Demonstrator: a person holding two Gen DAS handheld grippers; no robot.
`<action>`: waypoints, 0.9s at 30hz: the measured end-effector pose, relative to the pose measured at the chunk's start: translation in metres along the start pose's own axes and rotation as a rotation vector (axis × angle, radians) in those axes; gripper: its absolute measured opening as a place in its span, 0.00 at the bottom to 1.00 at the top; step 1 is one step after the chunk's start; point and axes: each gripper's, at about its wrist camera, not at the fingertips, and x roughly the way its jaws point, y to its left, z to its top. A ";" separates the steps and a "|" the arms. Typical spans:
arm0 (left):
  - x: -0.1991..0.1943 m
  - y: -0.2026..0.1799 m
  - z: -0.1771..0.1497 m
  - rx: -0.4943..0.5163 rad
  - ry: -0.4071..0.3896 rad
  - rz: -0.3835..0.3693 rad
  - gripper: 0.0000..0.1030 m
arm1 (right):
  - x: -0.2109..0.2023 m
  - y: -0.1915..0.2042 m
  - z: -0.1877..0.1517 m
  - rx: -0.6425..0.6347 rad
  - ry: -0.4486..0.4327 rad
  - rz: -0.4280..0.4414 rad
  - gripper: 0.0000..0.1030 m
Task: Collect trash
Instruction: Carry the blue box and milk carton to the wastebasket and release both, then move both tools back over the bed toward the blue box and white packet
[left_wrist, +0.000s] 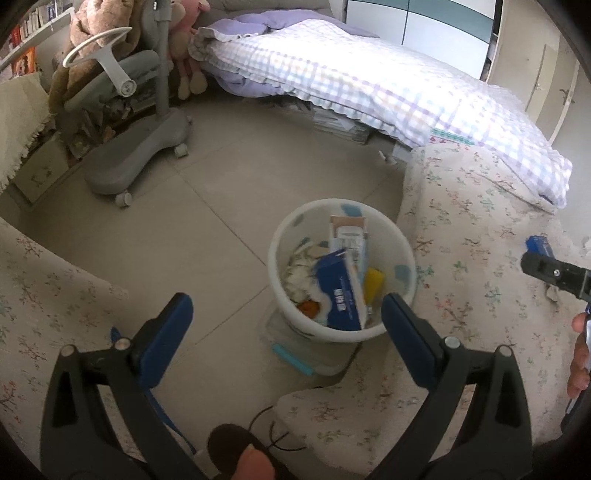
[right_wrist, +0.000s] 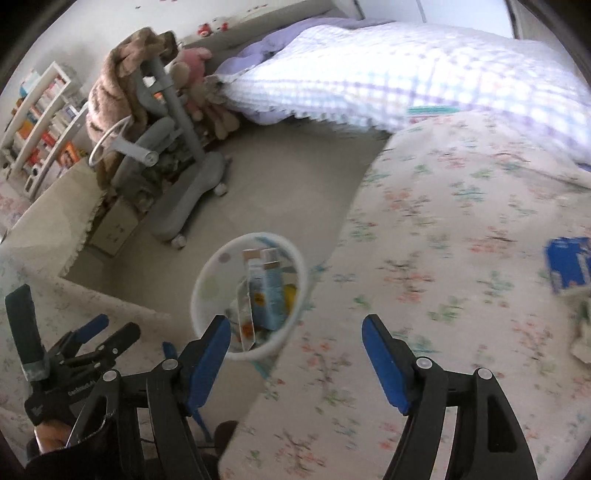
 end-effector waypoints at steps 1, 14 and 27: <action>0.000 -0.004 0.000 -0.001 0.003 -0.012 0.98 | -0.006 -0.005 -0.001 0.007 -0.005 -0.013 0.73; 0.001 -0.074 0.006 0.118 0.015 -0.097 0.99 | -0.071 -0.120 -0.027 0.086 -0.041 -0.316 0.74; 0.009 -0.148 0.007 0.236 0.040 -0.140 0.99 | -0.075 -0.225 -0.040 0.224 0.015 -0.486 0.74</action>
